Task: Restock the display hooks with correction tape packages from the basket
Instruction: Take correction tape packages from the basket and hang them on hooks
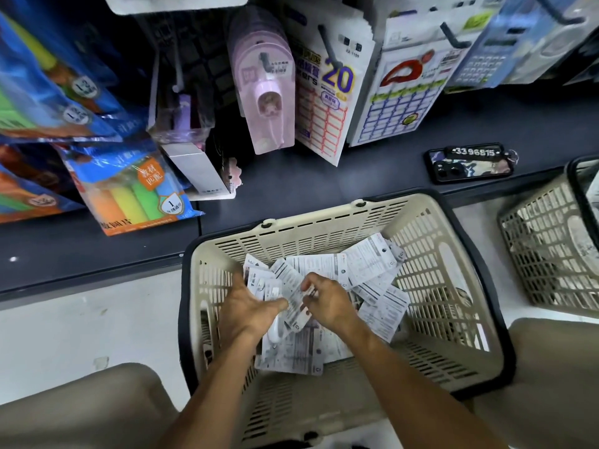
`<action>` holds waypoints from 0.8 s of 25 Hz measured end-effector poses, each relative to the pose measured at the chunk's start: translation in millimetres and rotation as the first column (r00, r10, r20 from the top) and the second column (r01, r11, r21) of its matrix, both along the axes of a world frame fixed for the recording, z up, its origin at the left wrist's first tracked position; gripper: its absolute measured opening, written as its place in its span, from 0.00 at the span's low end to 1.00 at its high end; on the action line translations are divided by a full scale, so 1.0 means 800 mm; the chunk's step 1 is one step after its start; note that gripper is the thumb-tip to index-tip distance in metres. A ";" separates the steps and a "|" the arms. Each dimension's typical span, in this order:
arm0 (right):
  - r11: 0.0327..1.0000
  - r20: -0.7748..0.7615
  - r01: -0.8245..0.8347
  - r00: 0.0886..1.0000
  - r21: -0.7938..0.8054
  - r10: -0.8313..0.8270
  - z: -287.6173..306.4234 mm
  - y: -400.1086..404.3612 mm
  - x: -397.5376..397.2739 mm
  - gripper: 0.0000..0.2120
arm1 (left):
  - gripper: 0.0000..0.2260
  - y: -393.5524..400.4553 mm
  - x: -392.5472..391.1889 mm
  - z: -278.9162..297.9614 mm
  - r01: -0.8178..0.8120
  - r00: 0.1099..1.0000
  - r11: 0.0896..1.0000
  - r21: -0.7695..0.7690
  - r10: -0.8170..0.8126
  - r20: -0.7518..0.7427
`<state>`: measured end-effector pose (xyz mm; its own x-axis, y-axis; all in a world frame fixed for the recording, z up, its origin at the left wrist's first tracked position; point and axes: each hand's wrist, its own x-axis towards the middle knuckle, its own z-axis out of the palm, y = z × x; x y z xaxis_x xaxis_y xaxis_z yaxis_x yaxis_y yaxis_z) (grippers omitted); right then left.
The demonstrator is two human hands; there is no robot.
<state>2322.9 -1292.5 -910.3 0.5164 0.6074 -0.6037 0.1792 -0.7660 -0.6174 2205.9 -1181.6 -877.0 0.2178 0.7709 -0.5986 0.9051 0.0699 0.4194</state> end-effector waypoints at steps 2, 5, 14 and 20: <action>0.995 -0.317 0.083 0.947 0.059 -0.060 0.019 0.006 0.018 0.15 | 0.51 -0.002 0.001 0.000 0.005 1.000 1.000 -0.020 -0.004 0.017; 0.987 -0.412 -0.158 0.897 0.037 0.159 0.046 0.006 0.054 0.21 | 0.50 -0.002 0.001 0.008 0.031 0.995 0.996 -0.080 -0.024 0.094; 0.925 0.187 -0.289 0.951 0.246 0.248 0.145 -0.006 0.115 0.08 | 0.34 0.003 0.005 0.055 0.008 0.936 0.994 -0.106 0.030 0.350; 0.931 -0.059 0.004 0.998 0.365 0.020 0.276 -0.026 0.165 0.14 | 0.31 -0.018 0.047 0.137 0.023 0.745 0.909 -0.417 0.263 0.613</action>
<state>2454.9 -1313.6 -689.5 0.4799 0.7956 -0.3697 0.1376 -0.4844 -0.8639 2243.7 -1195.8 -767.6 0.5790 0.5634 -0.5893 0.3962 0.4373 0.8073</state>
